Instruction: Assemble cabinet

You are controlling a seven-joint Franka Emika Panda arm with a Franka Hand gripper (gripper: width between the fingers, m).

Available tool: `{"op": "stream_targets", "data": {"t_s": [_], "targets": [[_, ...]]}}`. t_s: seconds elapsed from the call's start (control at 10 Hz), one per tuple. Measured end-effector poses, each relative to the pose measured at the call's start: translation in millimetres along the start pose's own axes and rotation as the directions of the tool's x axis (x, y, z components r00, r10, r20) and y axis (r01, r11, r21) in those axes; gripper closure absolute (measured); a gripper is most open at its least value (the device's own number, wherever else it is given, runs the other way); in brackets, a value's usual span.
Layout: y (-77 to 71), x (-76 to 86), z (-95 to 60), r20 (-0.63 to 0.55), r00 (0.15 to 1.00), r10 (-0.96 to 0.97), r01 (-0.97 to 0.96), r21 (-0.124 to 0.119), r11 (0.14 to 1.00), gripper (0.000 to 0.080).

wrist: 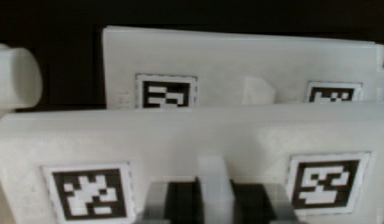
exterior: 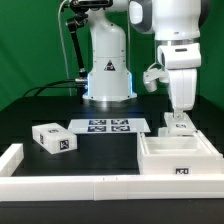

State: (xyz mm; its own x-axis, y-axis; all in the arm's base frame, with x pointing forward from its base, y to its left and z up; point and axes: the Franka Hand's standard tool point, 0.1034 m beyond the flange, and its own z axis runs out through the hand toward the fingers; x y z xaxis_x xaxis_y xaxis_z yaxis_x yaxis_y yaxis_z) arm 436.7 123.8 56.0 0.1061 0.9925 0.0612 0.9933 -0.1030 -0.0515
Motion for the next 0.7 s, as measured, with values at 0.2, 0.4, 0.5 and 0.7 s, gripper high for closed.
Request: {"op": "stream_targets", "data": {"t_s": [0.2,0.4,0.5,0.7], "targets": [[7.5,-2.6,-3.6,-0.002,1.000,-0.003,0.003,-0.009,1.000,0.0731],[14.5,-3.7,-7.4,-0.002,1.000,0.003,-0.003,-0.011,1.000,0.0731],[19.5,-2.7,-10.4,-0.002,1.000,0.005,-0.005,-0.015,1.000,0.0731],[16.8,-3.4,-8.2,-0.001,1.000,0.005,-0.005,-0.010,1.000,0.0731]]}}
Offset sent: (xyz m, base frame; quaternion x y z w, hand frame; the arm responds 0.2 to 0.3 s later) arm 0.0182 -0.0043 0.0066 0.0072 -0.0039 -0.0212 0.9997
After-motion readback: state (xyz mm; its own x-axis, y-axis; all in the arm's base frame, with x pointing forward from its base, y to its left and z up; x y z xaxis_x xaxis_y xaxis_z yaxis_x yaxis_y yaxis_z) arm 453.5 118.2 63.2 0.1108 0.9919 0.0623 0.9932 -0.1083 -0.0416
